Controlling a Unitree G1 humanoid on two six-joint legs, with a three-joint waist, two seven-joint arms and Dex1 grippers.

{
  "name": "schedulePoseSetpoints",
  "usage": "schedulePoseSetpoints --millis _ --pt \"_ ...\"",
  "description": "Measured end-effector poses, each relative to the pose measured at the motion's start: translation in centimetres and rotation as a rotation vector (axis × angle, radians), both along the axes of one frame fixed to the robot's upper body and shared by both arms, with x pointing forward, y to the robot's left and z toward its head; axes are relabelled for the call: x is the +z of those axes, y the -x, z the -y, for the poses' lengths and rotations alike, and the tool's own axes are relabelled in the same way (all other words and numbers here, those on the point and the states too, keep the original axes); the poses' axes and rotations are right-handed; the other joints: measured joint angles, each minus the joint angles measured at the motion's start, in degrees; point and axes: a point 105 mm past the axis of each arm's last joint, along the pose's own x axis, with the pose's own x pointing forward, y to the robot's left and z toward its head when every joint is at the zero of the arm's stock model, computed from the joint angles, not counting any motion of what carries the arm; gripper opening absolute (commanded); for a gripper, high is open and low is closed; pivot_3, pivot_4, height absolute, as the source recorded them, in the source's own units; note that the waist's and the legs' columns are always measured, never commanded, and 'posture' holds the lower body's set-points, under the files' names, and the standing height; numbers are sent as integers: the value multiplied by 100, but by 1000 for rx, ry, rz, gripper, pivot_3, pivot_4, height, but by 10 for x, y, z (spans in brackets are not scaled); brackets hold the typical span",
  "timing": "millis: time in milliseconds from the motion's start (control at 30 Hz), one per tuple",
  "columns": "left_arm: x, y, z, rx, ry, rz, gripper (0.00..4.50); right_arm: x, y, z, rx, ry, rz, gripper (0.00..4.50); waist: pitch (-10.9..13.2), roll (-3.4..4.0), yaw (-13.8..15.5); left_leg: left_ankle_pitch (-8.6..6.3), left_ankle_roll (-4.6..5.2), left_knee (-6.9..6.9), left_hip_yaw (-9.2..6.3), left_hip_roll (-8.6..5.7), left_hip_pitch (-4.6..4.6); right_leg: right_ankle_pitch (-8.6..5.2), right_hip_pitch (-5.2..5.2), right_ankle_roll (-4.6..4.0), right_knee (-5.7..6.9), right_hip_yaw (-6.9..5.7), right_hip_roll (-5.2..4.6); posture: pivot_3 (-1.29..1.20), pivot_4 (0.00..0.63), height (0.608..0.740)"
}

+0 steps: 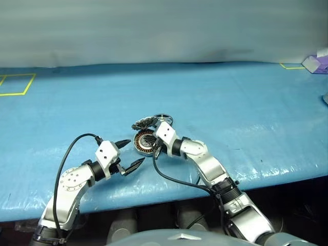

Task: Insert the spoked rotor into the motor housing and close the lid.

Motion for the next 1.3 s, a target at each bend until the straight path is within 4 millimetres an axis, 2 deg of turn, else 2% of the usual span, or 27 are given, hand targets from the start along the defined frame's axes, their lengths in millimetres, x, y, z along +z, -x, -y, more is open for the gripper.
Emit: schedulePoseSetpoints --millis 200,333,433,633,767,867,1133,1300 --pt "1 -1 0 -1 2 4 4474 9 5 13 -9 -37 -9 22 36 7 25 0 0 -8 1 -1 -42 -2 -26 -2 1 -1 2 0 150 740" --pt "-1 -3 -2 5 1 -5 4474 29 5 31 -38 -29 52 22 39 9 28 1 1 -2 2 0 -93 -2 -80 -2 13 -1 8 0 150 740" --pt "-1 -5 -2 2 1 -2 4474 41 4 41 -53 4 100 22 43 8 29 1 1 -3 0 1 -93 -3 -79 -3 12 -3 9 0 150 740" --pt "2 -7 0 -18 9 16 4474 44 -7 63 -112 148 128 22 48 7 19 1 1 7 3 0 -93 -3 -78 -2 12 0 8 0 150 740" --pt "4 -6 6 -46 35 16 4474 60 -22 61 -109 185 172 1267 49 7 16 1 1 5 2 1 -92 -3 -77 -3 14 -2 10 0 150 740" --pt "6 -7 7 -61 38 29 4474 63 -35 60 -121 204 169 2244 50 7 23 1 1 4 2 0 -95 -3 -78 -3 12 -2 10 0 150 740" --pt "5 -9 11 -63 52 41 4474 66 -67 63 -102 358 164 2244 53 10 24 1 1 4 2 -1 -95 -2 -76 -3 12 -2 9 0 150 740" --pt "5 -8 15 -63 62 52 4474 55 -70 66 -46 461 159 2244 54 11 28 1 2 1 1 -1 -95 -2 -77 -3 12 -2 10 0 150 740"
